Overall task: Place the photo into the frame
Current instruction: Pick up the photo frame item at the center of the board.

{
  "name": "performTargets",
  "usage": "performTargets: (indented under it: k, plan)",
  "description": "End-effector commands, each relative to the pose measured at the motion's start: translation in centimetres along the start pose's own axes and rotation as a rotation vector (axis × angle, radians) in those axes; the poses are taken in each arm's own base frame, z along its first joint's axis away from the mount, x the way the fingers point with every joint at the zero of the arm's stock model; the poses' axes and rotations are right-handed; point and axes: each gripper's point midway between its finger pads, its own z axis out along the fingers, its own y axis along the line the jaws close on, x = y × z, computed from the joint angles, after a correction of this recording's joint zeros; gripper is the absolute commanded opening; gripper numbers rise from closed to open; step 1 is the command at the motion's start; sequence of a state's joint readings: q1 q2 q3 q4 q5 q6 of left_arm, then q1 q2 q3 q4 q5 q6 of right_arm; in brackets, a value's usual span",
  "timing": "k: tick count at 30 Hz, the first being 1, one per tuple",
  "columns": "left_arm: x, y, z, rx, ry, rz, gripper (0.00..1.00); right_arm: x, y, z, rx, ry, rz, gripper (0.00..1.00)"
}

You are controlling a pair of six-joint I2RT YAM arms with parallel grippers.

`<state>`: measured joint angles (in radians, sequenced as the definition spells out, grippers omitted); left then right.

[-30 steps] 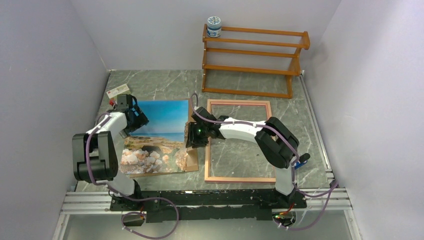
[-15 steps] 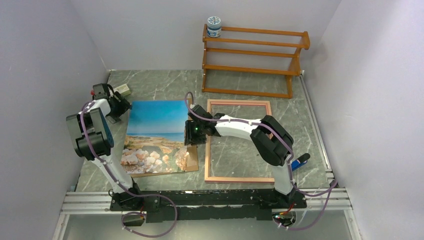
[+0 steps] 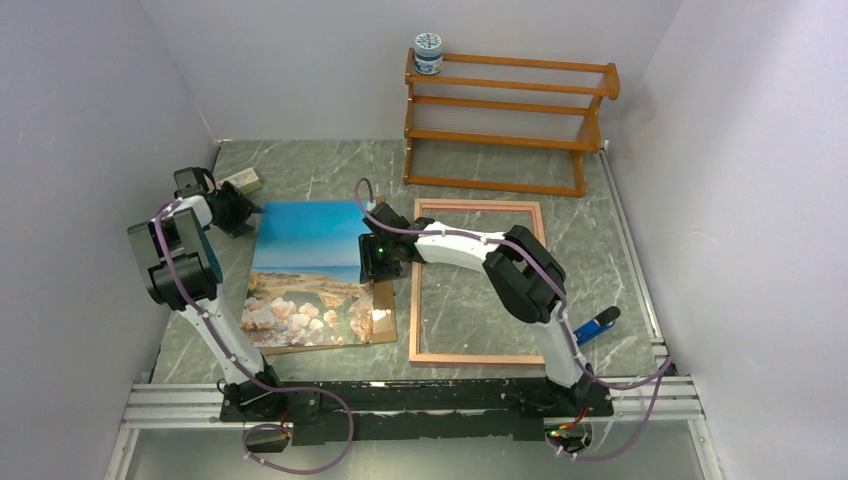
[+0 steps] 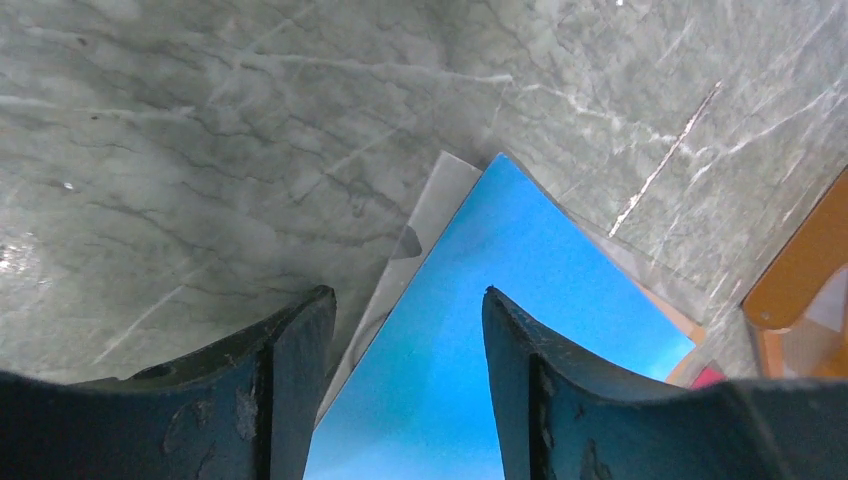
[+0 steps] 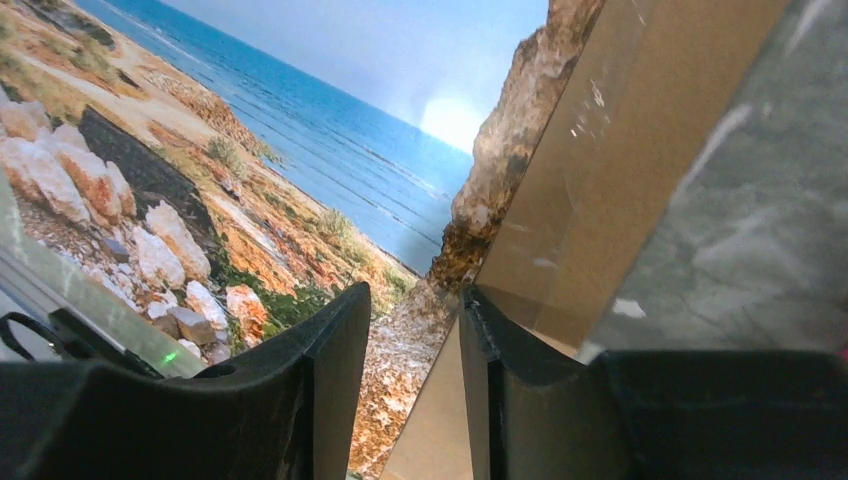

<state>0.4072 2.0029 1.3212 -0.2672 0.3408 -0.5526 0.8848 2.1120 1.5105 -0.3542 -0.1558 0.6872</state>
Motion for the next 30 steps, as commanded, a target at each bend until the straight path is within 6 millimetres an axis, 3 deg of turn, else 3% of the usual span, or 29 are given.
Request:
performTargets:
  k: [1, 8, 15, 22, 30]
  plan:
    - [0.8, 2.1, 0.5, -0.009, 0.054, -0.080, 0.62, -0.9, -0.3, 0.7, 0.049, 0.013, -0.015, 0.43]
    - [2.5, 2.0, 1.4, 0.131, 0.147, -0.137, 0.52, 0.8, -1.8, 2.3, 0.114, 0.088, 0.042, 0.43]
    - [3.5, 1.9, 2.5, 0.222, 0.192, -0.175, 0.54, 1.1, -2.6, 2.3, 0.148, 0.101, 0.055, 0.43]
    - [3.5, 1.0, 2.8, 0.295, 0.209, -0.188, 0.44, 1.2, -2.9, 2.4, 0.150, 0.106, 0.060, 0.43]
    - [1.9, -1.4, 1.0, 0.411, 0.168, -0.161, 0.29, 1.3, -2.9, 2.4, 0.147, 0.108, 0.063, 0.43]
